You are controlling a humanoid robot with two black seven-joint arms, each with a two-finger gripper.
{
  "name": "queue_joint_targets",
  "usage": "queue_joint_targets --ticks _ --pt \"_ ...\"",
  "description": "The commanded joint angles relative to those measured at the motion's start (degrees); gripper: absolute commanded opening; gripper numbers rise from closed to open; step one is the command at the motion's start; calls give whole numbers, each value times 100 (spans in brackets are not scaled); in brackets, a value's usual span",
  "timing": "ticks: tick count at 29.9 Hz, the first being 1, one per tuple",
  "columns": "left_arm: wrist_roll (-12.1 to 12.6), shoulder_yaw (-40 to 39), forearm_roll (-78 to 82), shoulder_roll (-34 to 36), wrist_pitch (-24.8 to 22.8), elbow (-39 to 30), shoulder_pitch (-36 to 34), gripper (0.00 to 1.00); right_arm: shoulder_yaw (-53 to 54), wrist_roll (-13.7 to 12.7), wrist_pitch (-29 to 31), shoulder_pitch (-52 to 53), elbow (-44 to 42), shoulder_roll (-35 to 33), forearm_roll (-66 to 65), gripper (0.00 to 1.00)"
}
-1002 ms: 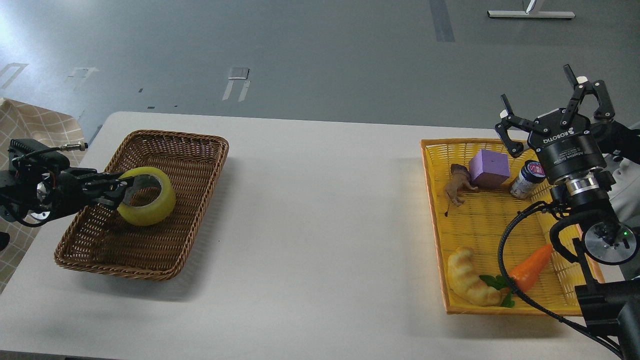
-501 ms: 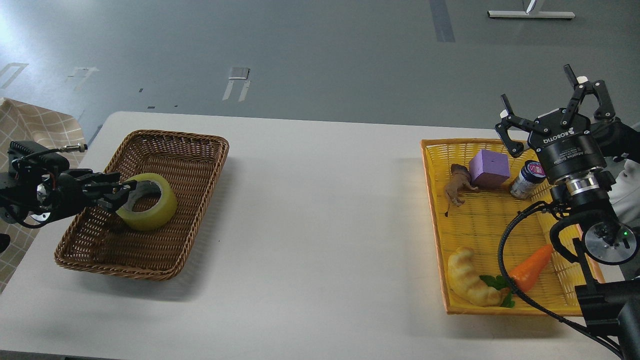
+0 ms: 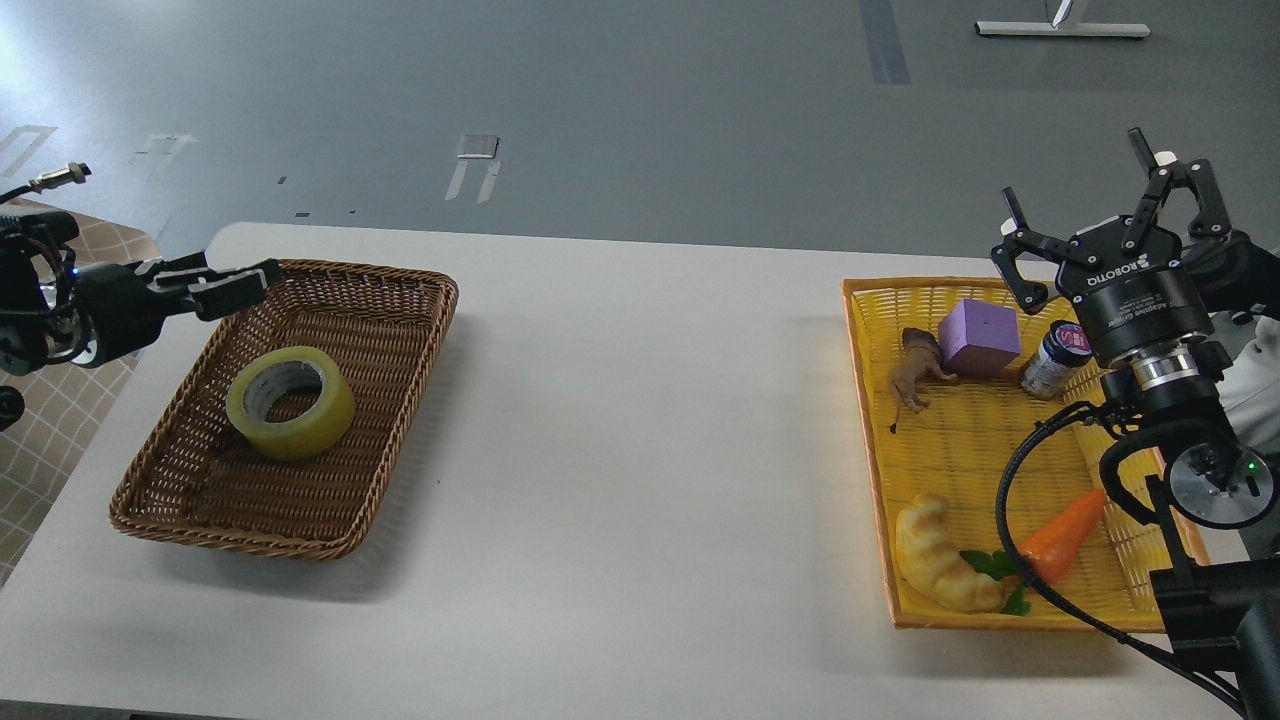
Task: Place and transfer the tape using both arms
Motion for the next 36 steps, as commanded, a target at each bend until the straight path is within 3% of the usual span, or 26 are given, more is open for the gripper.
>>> queue_joint_targets --ticks 1,7,13,23,36 --pt "21 -42 -1180 4 -789 0 -716 97 9 0 0 -1 8 -9 0 100" --pt "39 -77 -3577 -119 -1924 -9 -1447 98 44 0 0 -1 17 -35 0 100" --pt "39 -129 -5443 -654 -2537 0 -1756 98 44 0 0 78 17 -70 -9 100" --pt "12 -1342 -6518 -1718 -2537 -9 -1501 98 35 -9 0 298 87 -211 -17 100" --pt "39 -2959 -7063 -3300 -2537 -44 -376 98 0 -53 0 605 26 -334 0 100"
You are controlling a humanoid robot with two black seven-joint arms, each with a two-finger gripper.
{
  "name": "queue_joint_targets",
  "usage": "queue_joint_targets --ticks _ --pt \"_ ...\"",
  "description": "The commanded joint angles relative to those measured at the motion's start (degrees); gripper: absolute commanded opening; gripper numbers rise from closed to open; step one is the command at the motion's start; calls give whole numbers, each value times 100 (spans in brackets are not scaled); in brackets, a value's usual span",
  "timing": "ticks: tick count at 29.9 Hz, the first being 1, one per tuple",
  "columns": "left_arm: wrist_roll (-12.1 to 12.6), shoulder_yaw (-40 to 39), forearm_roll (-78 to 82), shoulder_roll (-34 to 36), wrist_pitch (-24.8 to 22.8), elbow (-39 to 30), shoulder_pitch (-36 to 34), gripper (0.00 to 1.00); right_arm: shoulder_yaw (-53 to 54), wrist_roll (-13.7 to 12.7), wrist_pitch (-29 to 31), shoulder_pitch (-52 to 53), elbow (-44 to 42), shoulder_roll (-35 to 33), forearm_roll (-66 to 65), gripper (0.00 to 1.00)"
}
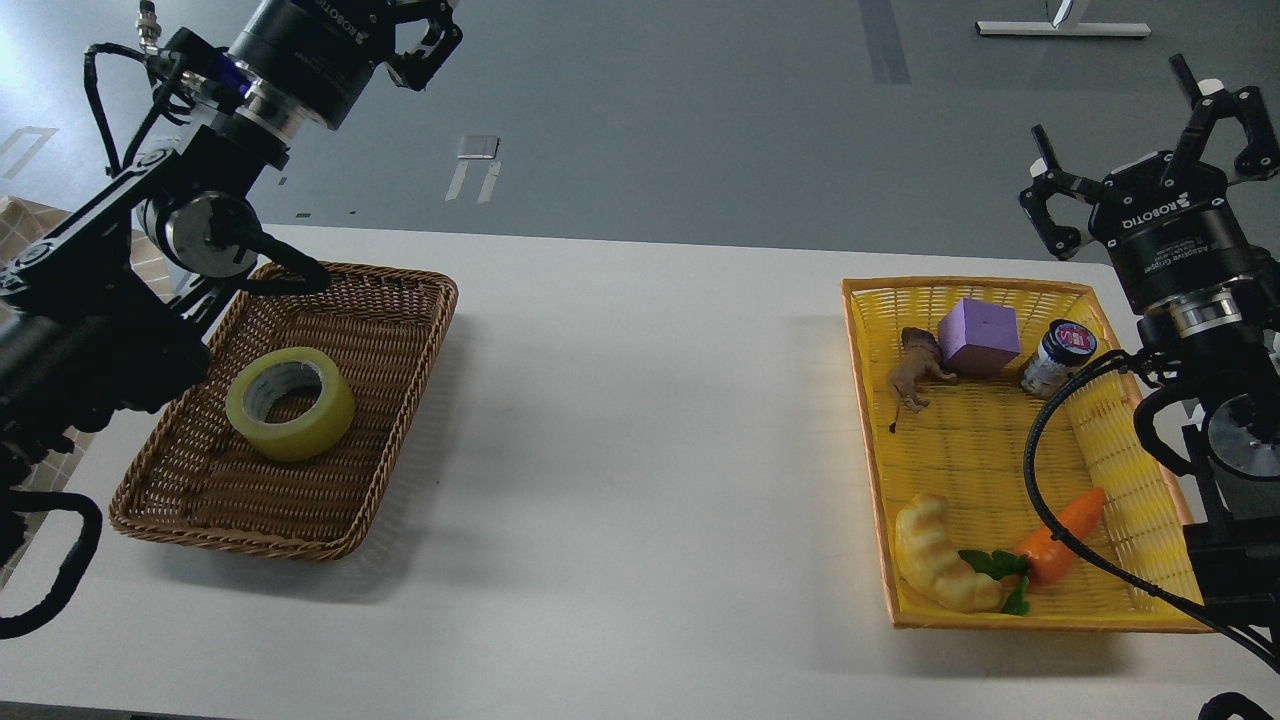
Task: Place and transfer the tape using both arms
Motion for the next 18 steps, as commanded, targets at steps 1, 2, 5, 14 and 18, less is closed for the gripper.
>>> queue_joint_targets --ticks 1,2,5,14,18 --pt "2 -242 -22 -383 -1 -30 256 98 -12 0 0 112 -31 -2 10 100" --pt "2 -330 -22 -541 -1 -48 352 98 -29 -9 0 173 -48 -2 10 100" --pt "-6 -576 -22 -892 -1 -127 581 98 -64 -9 0 262 -66 -2 10 100" --pt "37 -796 -22 -1491 -1 -206 880 98 -73 -9 0 587 -531 -2 10 100" --pt "256 -814 -22 -1553 -1 -206 933 98 -82 -18 0 614 -611 -2 -42 100"
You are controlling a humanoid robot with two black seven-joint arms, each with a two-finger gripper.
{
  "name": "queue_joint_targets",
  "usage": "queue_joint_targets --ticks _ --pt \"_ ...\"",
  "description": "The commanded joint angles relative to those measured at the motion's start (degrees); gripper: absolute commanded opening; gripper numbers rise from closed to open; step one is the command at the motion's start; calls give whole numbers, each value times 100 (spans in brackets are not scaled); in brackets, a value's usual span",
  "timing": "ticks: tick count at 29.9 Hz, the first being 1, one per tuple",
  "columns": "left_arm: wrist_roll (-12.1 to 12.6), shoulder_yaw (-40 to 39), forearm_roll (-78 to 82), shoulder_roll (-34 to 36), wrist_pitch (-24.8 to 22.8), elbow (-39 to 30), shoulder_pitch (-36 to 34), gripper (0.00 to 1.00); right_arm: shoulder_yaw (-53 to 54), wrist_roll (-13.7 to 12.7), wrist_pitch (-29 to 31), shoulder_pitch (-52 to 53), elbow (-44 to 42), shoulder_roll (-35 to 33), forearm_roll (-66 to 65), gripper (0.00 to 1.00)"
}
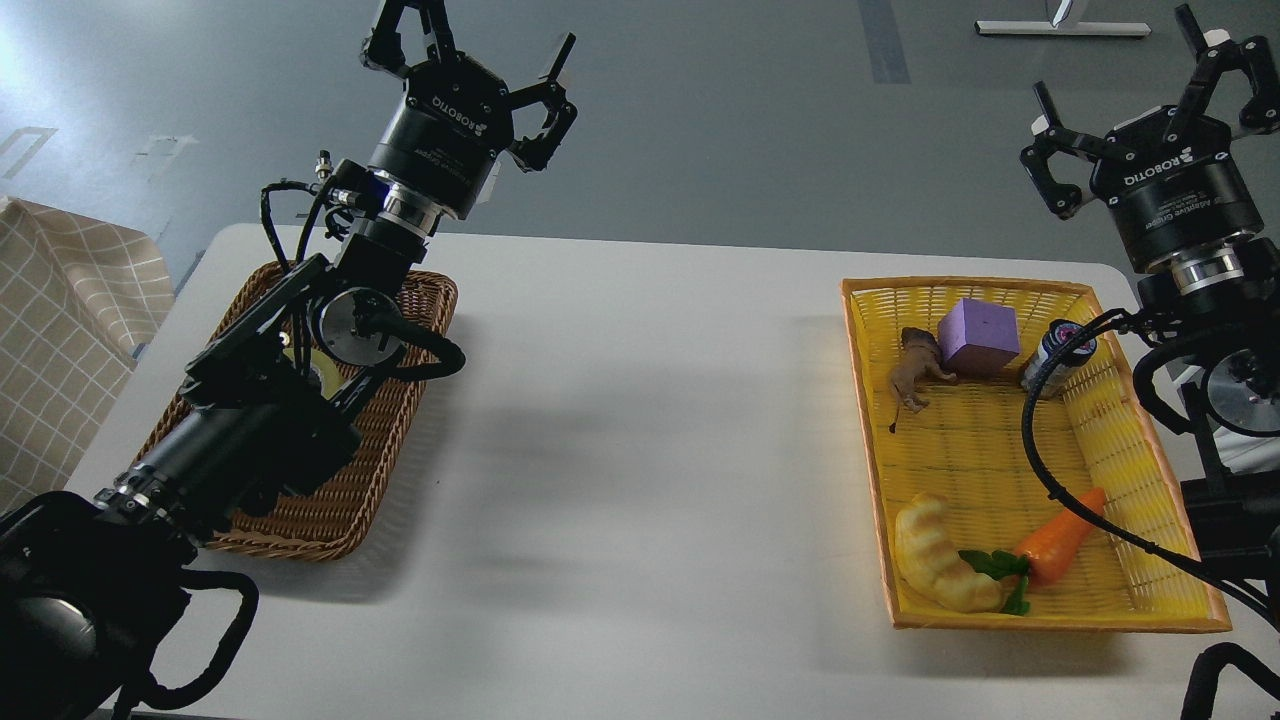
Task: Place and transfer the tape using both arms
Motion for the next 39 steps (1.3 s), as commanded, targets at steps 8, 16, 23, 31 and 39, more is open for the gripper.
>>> queue_joint_targets --ticks 8,16,23,31,39 --pt "390 -204 -25 49 0 25 29 98 -324 -5 0 77 -38 1 -65 100" --pt "803 -265 -25 331 0 34 20 98 -527 -14 0 534 -336 -7 -118 100" --pt "803 -678 -25 410 0 34 29 98 -527 -5 0 508 -337 72 -100 100" --pt "733 -801 -140 366 0 25 73 98 -527 -5 0 446 -284 81 -92 100" --pt "733 -801 -192 331 0 34 152 98 -518 4 0 455 -257 81 -83 100"
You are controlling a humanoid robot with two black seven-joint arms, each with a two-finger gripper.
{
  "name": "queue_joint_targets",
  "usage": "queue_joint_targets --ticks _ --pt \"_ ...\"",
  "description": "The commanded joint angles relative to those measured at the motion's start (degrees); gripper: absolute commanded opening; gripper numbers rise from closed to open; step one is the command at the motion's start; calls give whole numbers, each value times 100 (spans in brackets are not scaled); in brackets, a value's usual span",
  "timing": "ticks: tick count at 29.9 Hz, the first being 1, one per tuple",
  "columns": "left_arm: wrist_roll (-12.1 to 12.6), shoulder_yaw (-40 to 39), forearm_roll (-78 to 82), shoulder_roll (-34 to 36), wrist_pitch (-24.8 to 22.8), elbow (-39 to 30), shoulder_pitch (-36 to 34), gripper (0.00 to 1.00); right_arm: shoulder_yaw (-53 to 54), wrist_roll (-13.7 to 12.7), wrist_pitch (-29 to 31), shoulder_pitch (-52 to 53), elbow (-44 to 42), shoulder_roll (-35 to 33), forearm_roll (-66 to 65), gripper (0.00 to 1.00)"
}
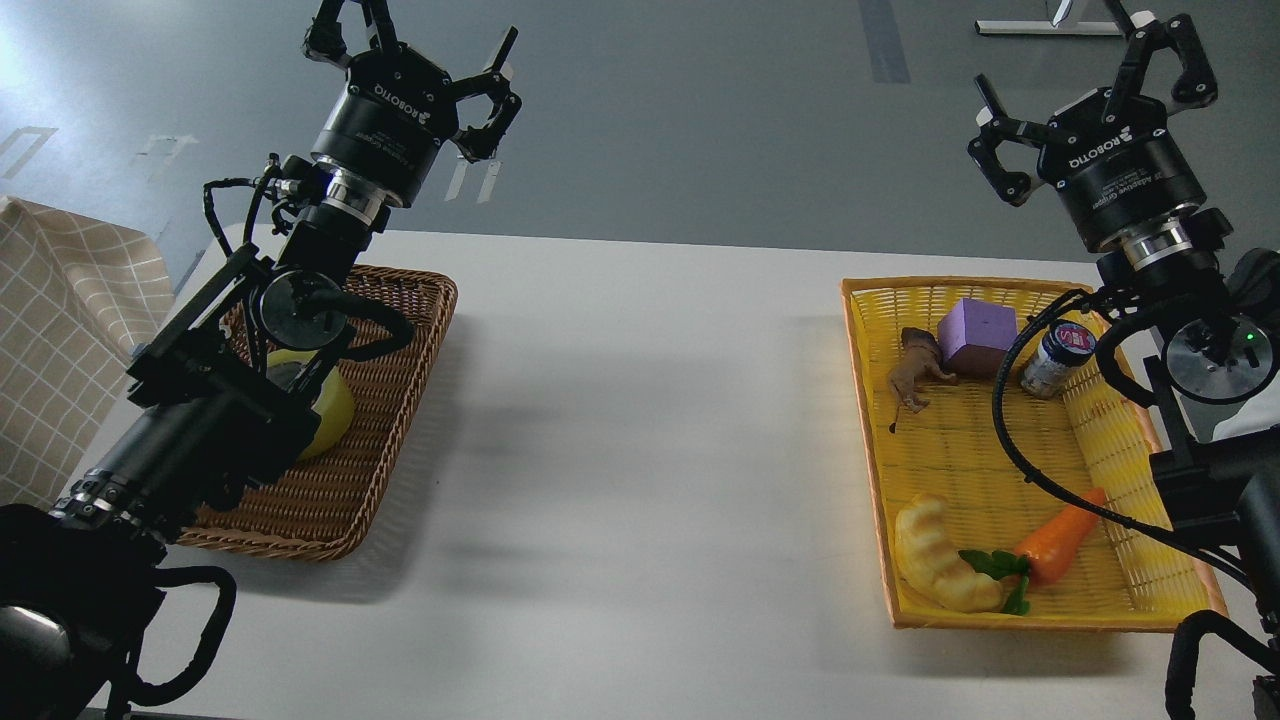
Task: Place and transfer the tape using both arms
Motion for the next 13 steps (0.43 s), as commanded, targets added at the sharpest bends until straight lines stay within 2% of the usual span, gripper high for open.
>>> queue_joint_targets --ticks 1,13 --pt "-1 0 -2 -15 0 0 19 98 8 1 0 8 12 0 -2 100" --pt "-1 0 -29 -15 0 -18 54 98 -1 1 0 -1 12 0 6 100"
